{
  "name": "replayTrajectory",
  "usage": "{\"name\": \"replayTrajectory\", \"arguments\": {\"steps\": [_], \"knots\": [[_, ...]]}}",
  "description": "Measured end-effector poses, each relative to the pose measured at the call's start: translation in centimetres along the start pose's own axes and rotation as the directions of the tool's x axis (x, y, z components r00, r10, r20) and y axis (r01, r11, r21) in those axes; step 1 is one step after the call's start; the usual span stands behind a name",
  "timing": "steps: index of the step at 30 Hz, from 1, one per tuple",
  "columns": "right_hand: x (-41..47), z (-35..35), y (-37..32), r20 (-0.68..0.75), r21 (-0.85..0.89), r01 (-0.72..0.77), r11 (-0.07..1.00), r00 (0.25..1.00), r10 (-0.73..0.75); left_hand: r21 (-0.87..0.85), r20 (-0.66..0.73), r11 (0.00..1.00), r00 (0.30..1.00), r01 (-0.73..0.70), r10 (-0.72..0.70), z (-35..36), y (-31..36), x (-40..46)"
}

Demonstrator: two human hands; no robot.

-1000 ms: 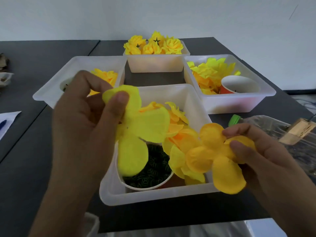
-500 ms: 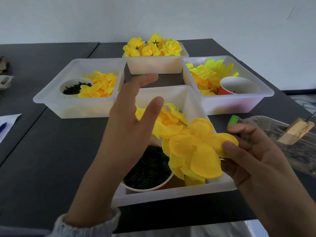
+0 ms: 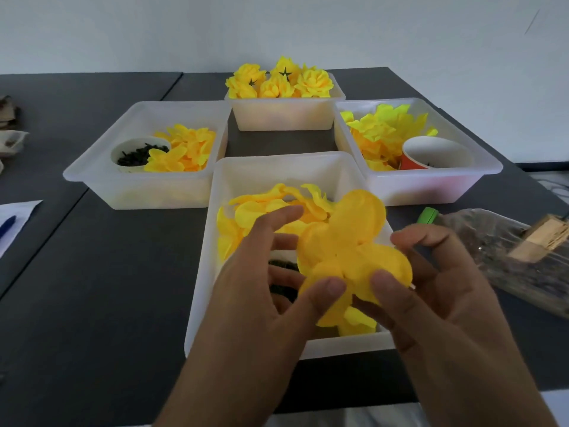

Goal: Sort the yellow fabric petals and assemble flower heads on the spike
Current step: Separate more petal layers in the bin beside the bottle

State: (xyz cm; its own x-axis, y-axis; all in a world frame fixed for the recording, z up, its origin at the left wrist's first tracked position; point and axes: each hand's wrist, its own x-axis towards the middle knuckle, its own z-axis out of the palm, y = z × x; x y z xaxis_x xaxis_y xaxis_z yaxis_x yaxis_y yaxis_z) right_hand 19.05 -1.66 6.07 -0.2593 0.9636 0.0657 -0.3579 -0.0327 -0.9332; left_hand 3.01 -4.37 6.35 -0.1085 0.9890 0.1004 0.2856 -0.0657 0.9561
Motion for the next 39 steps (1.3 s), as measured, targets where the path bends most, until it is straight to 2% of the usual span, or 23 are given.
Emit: {"name": "replayTrajectory", "arguments": {"steps": [3, 6, 8, 12, 16, 19, 22, 24, 26, 29, 39], "knots": [[-0.2, 0.0, 0.4, 0.053, 0.055, -0.17, 0.984, 0.984, 0.167, -0.038, -0.058, 0.998, 0.997, -0.051, 0.049, -0.3, -0.5, -0.1], [-0.2, -0.4, 0.7, 0.163, 0.108, -0.342, 0.934, 0.932, 0.322, 0.042, -0.07, 0.992, 0.99, -0.117, 0.12, -0.2, -0.8, -0.7], [-0.3, -0.4, 0.7, 0.192, 0.126, -0.377, 0.918, 0.917, 0.35, 0.099, -0.1, 0.982, 0.98, -0.162, 0.171, 0.2, -0.8, -1.2], [-0.5, -0.1, 0.3, 0.219, 0.056, -0.392, 0.918, 0.902, 0.372, 0.038, -0.257, 0.961, 0.926, -0.275, 0.275, 0.7, -0.3, -1.8], [-0.7, -0.1, 0.3, 0.299, 0.024, -0.507, 0.862, 0.826, 0.478, 0.149, -0.344, 0.915, 0.847, -0.376, 0.404, 1.8, -0.2, -2.0], [-0.8, -0.3, 0.5, 0.23, 0.024, -0.458, 0.889, 0.868, 0.441, 0.296, -0.36, 0.866, 0.793, -0.402, 0.492, 2.3, -0.8, -2.0], [-1.0, -0.7, 0.6, 0.079, -0.149, -0.295, 0.944, 0.948, 0.309, 0.305, -0.265, 0.876, 0.85, -0.374, 0.455, 2.6, -1.1, -2.0], [-1.1, -0.6, 0.3, 0.014, -0.284, -0.211, 0.935, 0.974, 0.224, 0.298, -0.191, 0.882, 0.883, -0.364, 0.429, 2.7, -1.2, -1.9], [-1.1, -0.2, -0.3, -0.013, -0.357, -0.16, 0.92, 0.986, 0.166, 0.327, -0.184, 0.88, 0.89, -0.345, 0.417, 2.7, -1.2, -1.7], [-1.1, 0.4, -0.7, -0.031, -0.376, -0.121, 0.919, 0.993, 0.118, 0.282, -0.227, 0.912, 0.902, -0.299, 0.366, 2.8, -1.2, -1.5], [-0.7, 0.7, 0.3, -0.077, -0.435, -0.067, 0.898, 0.996, 0.038, 0.382, -0.298, 0.87, 0.849, -0.312, 0.436, 3.6, -0.9, -1.8]]}}
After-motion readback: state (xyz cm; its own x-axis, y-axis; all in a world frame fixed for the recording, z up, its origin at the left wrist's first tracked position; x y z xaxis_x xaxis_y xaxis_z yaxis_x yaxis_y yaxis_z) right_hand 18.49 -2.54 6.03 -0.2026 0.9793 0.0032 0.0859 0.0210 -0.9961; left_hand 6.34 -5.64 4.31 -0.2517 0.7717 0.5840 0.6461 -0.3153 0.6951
